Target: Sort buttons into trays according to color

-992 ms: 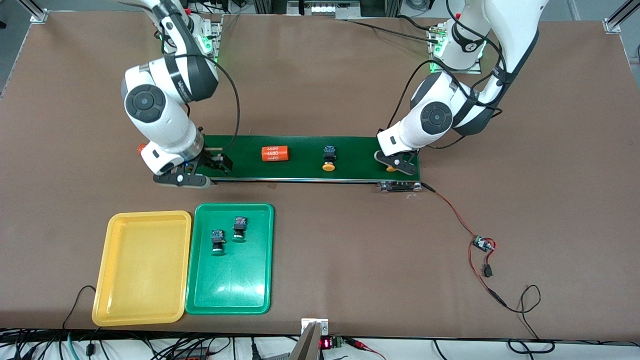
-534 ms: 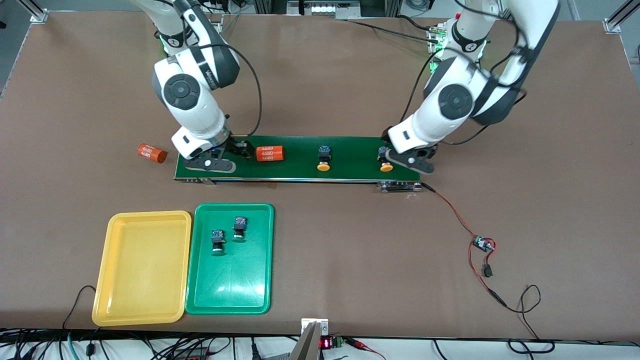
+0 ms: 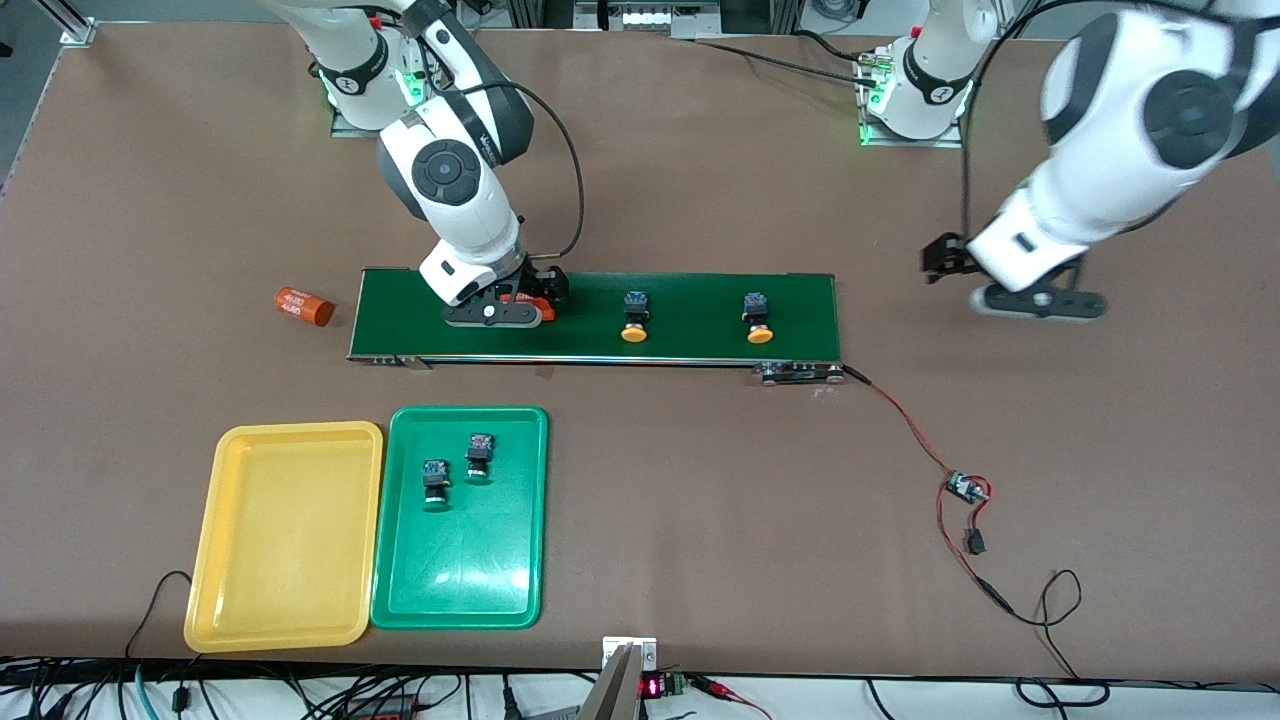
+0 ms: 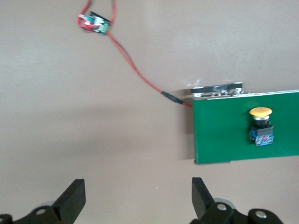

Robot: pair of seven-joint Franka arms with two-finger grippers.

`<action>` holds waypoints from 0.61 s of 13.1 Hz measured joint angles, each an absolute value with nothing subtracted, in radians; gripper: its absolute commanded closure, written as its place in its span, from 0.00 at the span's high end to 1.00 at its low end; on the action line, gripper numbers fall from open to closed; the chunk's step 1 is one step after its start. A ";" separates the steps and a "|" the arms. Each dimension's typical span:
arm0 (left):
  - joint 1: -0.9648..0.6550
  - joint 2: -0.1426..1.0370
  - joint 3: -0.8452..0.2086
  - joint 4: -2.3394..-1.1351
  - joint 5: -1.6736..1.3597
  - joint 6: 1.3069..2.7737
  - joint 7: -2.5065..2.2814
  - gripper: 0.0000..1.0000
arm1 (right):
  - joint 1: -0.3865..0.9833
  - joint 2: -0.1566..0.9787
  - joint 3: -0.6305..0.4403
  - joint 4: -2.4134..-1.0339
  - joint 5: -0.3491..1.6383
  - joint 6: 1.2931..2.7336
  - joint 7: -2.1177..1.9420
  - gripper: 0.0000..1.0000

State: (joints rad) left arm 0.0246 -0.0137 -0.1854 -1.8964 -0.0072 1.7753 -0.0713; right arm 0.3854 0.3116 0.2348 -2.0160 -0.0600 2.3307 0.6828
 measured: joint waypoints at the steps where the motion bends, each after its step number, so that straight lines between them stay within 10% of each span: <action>1: 0.013 -0.017 -0.151 -1.854 0.015 1.738 -0.021 1.00 | 0.384 0.314 0.234 -2.015 -0.060 2.331 0.683 1.00; 8: -0.032 0.011 -0.019 -1.622 0.047 1.585 0.042 1.00 | 0.383 0.321 0.234 -2.013 -0.060 2.331 0.683 1.00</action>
State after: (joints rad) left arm -0.0324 0.0111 -0.0186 -1.6221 0.0473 1.5846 0.0423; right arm 0.3835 0.3211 0.2337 -2.0126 -0.0600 2.3312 0.6828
